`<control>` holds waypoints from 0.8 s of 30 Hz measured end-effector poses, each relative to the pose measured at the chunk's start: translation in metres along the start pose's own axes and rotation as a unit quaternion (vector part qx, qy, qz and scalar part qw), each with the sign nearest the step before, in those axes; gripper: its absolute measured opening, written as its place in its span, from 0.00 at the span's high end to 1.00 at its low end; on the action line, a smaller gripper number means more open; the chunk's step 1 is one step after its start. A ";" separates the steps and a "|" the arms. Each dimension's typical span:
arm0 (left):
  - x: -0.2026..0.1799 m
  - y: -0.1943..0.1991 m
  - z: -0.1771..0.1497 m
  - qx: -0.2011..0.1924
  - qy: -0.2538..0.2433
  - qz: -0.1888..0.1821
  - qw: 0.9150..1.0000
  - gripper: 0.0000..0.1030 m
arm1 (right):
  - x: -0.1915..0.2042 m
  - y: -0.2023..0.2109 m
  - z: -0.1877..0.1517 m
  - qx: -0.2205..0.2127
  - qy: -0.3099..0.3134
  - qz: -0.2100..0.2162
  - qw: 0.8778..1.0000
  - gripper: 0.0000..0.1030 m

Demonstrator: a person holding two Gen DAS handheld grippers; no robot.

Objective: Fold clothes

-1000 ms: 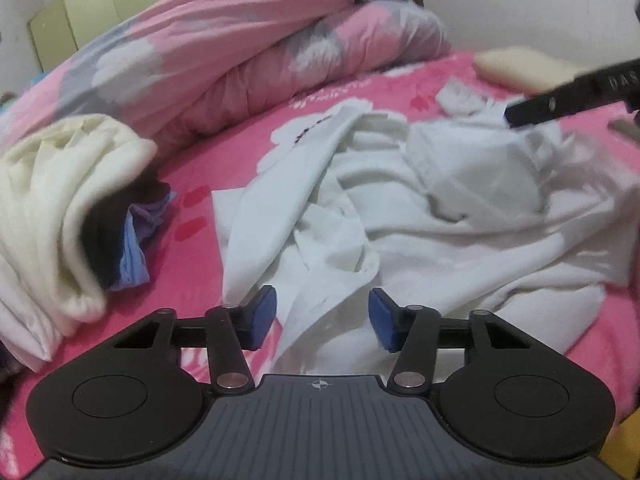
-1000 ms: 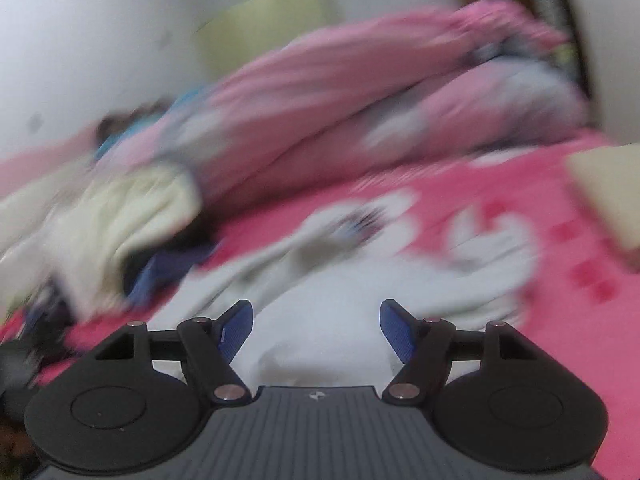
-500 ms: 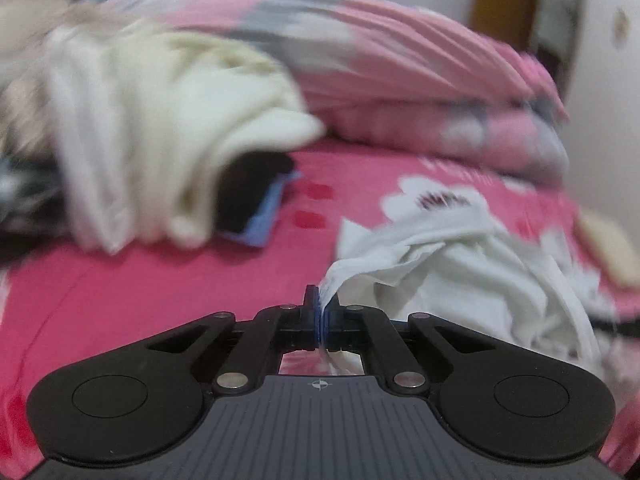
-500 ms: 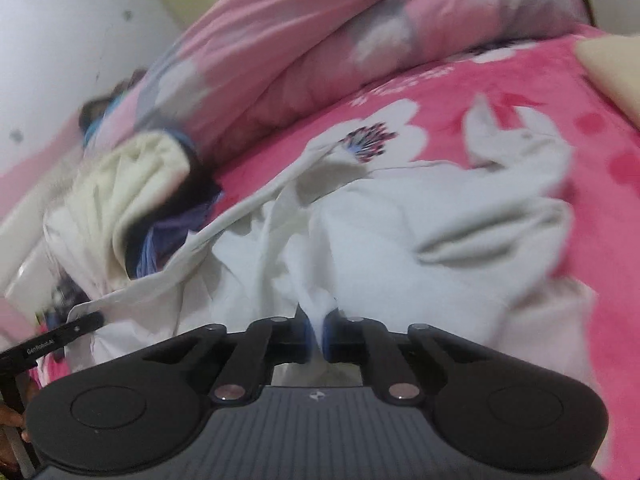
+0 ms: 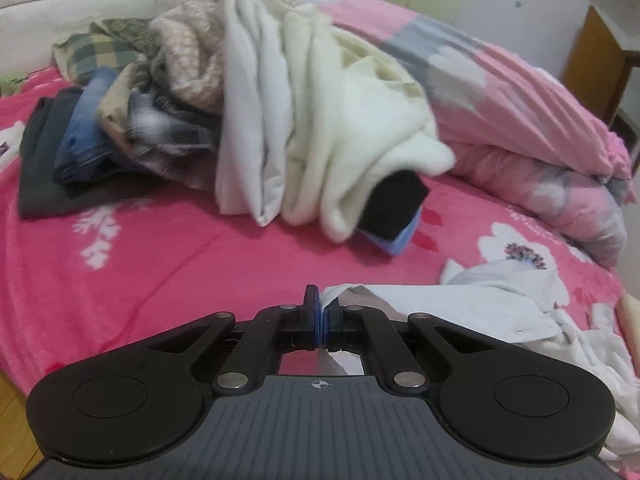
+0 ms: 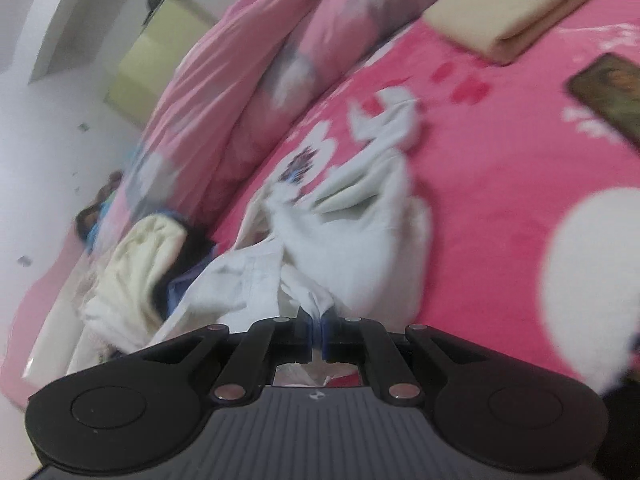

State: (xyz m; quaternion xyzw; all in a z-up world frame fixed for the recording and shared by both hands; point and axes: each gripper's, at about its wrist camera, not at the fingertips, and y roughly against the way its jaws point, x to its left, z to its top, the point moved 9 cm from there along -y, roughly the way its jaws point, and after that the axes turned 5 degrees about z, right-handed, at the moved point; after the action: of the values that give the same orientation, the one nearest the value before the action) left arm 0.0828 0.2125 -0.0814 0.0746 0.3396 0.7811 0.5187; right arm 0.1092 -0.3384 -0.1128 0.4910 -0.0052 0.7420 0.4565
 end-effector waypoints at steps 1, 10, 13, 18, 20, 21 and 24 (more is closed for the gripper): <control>0.002 -0.001 -0.001 0.002 -0.001 0.004 1.000 1.00 | -0.005 0.003 0.000 -0.005 0.003 -0.014 1.000 0.97; 0.010 -0.002 -0.007 0.024 -0.029 0.027 0.999 0.94 | -0.017 0.014 -0.005 -0.022 0.093 -0.122 0.988 0.95; 0.009 0.007 -0.003 0.012 -0.047 0.019 0.999 0.69 | -0.010 0.022 -0.003 -0.021 0.134 -0.136 0.981 0.80; -0.003 0.026 0.009 -0.026 -0.072 0.001 0.997 0.43 | 0.011 0.042 0.012 -0.061 0.185 -0.138 0.971 0.34; -0.011 0.030 0.011 -0.035 -0.082 -0.006 0.996 0.42 | 0.020 0.037 0.015 -0.061 0.187 -0.122 0.973 0.33; -0.017 0.030 0.012 -0.038 -0.088 -0.011 0.995 0.42 | 0.024 0.035 0.016 -0.061 0.188 -0.113 0.974 0.32; -0.032 0.032 0.012 -0.047 -0.106 -0.024 0.993 0.41 | 0.036 0.028 0.019 -0.060 0.191 -0.088 0.976 0.32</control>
State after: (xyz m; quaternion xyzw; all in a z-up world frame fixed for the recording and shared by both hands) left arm 0.0787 0.1828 -0.0452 0.1245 0.2473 0.7714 0.5730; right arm 0.1000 -0.3395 -0.0645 0.3101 0.0809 0.7774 0.5413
